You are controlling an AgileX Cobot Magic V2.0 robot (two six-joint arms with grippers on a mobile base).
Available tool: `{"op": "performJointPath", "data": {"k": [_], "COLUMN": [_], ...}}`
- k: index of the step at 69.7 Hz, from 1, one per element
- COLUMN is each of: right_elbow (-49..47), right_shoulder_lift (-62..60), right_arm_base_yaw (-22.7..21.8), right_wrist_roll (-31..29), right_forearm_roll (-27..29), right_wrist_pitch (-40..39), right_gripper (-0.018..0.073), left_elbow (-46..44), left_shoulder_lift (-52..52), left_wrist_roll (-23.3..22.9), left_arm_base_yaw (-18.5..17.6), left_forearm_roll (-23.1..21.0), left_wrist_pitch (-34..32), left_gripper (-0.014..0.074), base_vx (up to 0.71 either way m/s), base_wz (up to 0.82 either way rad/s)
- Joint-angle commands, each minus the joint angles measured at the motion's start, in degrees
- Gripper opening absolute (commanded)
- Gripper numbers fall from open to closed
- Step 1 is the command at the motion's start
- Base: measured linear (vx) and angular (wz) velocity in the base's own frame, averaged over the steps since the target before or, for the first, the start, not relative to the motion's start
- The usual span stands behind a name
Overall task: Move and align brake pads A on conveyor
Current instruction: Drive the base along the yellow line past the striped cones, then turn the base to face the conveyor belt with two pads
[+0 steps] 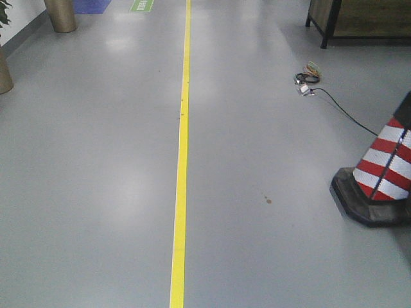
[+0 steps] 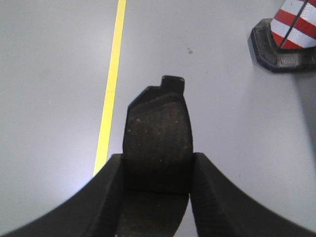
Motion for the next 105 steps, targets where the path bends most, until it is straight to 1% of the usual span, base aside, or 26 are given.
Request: {"op": "performJointPath", "data": {"k": [1, 20, 39, 105], "right_elbow": [-1.3, -1.3, -1.3, -1.3], "right_shoulder_lift": [0.4, 0.4, 0.4, 0.4], "right_arm_base_yaw": [-0.2, -0.2, -0.2, -0.2], "right_wrist_roll": [-0.4, -0.4, -0.4, -0.4], "right_forearm_roll": [-1.3, -1.5, -1.5, -1.4], "right_wrist_pitch": [0.1, 0.0, 0.0, 0.0], "right_gripper": [-0.0001, -0.0001, -0.0001, -0.0001], "left_elbow": [-1.7, -1.7, -1.7, -1.7], "left_shoulder_lift": [0.3, 0.3, 0.3, 0.3], "left_wrist_roll": [-0.4, -0.4, -0.4, -0.4], "left_arm_base_yaw": [-0.3, -0.3, -0.3, -0.3], "left_forearm_roll": [1.0, 1.0, 1.0, 1.2], "left_wrist_pitch": [-0.7, -0.7, -0.7, -0.7], "left_gripper": [-0.0006, -0.0006, -0.0006, -0.0006], "base_vx": [0.63, 0.58, 0.49, 0.42], "base_wz": [0.02, -0.08, -0.46, -0.89]}}
